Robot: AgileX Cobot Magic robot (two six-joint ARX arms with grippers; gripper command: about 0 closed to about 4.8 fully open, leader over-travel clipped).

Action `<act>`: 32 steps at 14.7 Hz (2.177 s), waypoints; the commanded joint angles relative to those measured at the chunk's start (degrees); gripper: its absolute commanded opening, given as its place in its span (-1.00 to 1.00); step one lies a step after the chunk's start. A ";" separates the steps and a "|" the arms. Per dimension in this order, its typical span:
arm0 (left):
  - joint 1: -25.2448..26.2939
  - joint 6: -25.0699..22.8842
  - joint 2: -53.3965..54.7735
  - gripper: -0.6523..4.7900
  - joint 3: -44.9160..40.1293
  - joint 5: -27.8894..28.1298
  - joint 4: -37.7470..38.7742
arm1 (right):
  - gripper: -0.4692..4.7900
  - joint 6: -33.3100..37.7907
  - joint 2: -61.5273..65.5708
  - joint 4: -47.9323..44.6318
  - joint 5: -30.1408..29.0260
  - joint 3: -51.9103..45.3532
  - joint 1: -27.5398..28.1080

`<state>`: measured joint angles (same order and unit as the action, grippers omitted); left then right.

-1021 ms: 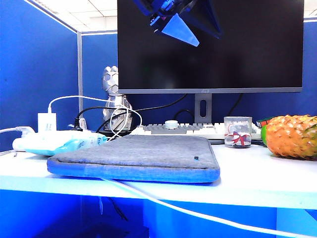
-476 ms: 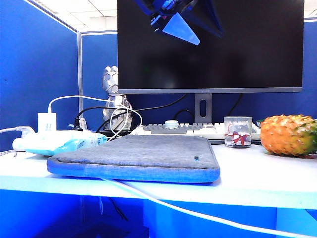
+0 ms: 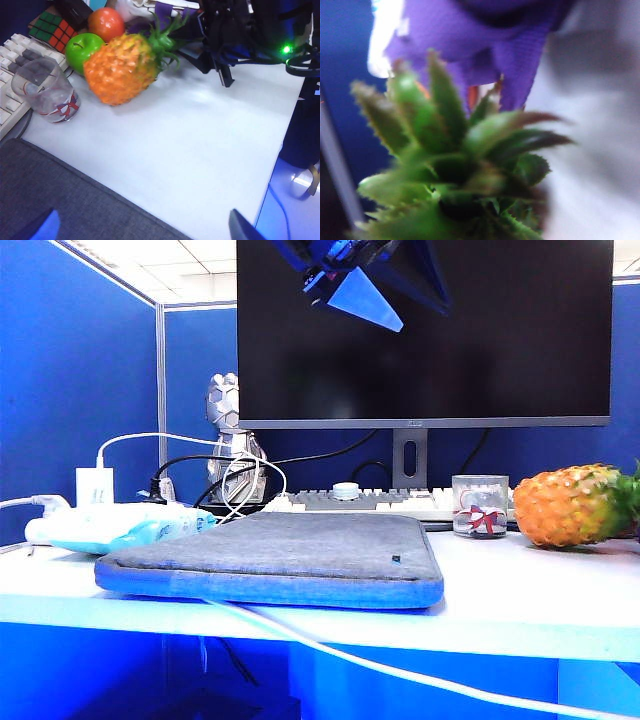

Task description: Pick up the pineapple and place it above the gray bag.

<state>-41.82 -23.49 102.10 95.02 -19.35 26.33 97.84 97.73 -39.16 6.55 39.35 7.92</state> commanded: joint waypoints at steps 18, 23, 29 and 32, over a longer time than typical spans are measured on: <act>0.33 4.55 -0.15 0.95 0.74 14.45 -0.46 | -0.86 -47.63 -6.78 7.58 -39.01 28.94 0.31; 9.42 15.26 -4.85 0.91 3.50 17.66 -0.26 | -0.86 -64.32 -16.26 21.40 -45.68 28.92 -2.78; 20.39 17.05 -6.80 0.80 3.10 2.84 3.41 | -0.85 -78.42 -16.92 29.07 -39.41 28.89 -15.43; 20.39 10.23 -6.80 0.80 -0.72 -4.74 1.86 | -0.85 -80.13 -12.55 26.80 -35.56 28.89 -21.49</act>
<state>-21.41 -11.11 95.42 95.66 -21.67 28.93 18.15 84.93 -8.75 -29.47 67.75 -12.73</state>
